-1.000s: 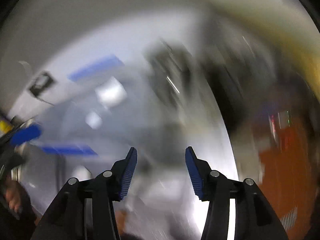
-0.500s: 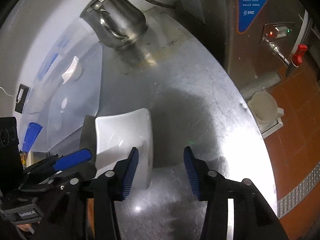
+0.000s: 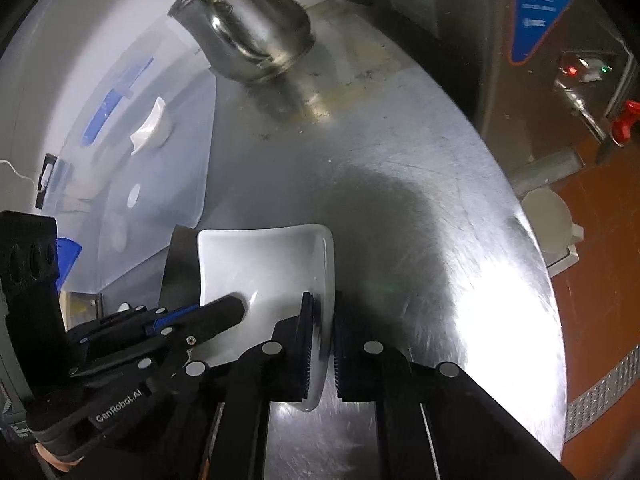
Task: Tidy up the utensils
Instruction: 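Grasp the second white square dish by its rim with the right gripper, then carry the second dish into the clear box and open the right gripper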
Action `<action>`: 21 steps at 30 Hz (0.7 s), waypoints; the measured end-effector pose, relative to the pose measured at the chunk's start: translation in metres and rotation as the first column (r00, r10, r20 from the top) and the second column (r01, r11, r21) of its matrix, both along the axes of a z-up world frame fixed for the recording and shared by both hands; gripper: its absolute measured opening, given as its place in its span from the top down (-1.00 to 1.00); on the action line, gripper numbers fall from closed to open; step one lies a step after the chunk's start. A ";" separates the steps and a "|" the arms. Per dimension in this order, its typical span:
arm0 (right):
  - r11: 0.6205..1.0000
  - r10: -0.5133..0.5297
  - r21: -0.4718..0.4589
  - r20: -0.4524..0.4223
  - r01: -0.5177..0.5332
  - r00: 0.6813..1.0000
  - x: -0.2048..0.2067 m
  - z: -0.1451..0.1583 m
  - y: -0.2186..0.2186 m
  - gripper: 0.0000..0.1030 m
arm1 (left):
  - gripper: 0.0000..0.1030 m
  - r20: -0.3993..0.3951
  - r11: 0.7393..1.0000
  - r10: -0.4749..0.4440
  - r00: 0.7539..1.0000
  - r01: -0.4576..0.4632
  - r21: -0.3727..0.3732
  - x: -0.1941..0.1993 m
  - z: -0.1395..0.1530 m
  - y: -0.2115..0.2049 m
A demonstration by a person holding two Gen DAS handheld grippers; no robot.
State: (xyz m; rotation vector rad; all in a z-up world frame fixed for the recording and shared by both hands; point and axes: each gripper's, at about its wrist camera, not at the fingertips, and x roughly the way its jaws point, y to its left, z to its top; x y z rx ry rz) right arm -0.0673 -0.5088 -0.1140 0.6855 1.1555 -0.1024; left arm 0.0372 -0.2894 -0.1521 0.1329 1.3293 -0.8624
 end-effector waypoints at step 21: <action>0.896 0.369 -0.298 0.083 -0.330 0.926 0.249 0.154 0.137 0.82 | 0.86 0.069 0.967 0.244 0.967 -0.238 -0.090 0.216 0.129 0.126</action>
